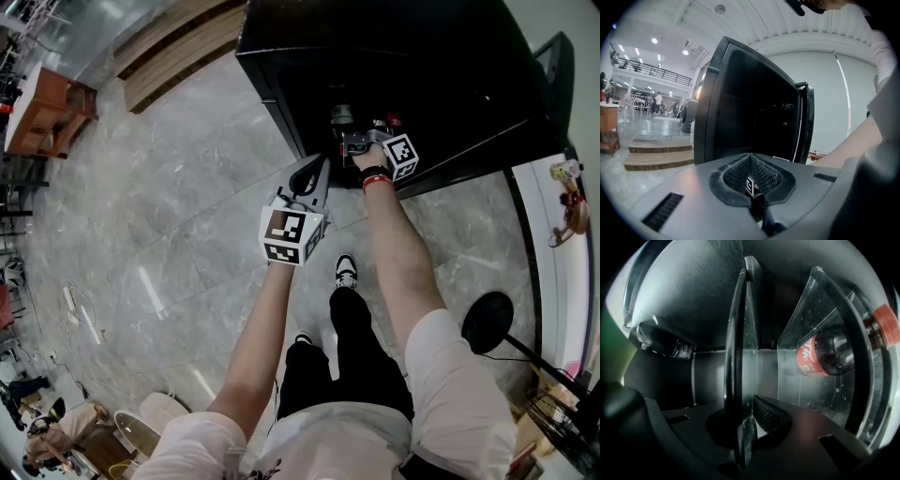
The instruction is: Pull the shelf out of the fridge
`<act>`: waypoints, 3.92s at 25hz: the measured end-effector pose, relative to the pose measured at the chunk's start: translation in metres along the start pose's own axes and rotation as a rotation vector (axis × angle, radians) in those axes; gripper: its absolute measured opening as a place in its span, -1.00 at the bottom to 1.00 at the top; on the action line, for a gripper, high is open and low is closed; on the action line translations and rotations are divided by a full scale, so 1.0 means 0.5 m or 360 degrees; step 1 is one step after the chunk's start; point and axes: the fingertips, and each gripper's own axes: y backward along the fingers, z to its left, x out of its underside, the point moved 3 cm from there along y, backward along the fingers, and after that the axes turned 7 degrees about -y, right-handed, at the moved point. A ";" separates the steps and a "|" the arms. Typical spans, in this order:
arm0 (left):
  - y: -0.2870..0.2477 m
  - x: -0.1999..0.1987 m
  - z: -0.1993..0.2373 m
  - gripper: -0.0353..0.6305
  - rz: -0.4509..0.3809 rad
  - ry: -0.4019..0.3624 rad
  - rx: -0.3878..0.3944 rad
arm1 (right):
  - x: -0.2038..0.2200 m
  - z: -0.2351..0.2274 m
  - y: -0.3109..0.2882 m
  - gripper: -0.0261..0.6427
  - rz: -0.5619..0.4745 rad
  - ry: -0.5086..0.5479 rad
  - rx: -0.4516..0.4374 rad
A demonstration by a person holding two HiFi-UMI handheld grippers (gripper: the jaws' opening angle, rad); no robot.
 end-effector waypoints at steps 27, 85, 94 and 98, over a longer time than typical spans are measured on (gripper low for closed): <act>0.052 -0.002 -0.013 -0.83 0.0000 0.0011 -0.0006 | 0.011 0.006 0.059 -0.83 0.0045 0.0032 0.0039; 0.129 -0.010 -0.031 -0.83 -0.0056 -0.0017 -0.0040 | 0.035 0.007 0.207 -0.85 0.0091 -0.0055 0.0120; 0.150 -0.020 -0.054 -0.84 -0.0103 0.0049 -0.0045 | 0.037 0.008 0.238 -0.85 0.0104 -0.0060 0.0121; 0.158 -0.020 -0.049 -0.84 -0.0100 0.0038 -0.0051 | 0.038 0.006 0.247 -0.84 0.0079 -0.0072 0.0115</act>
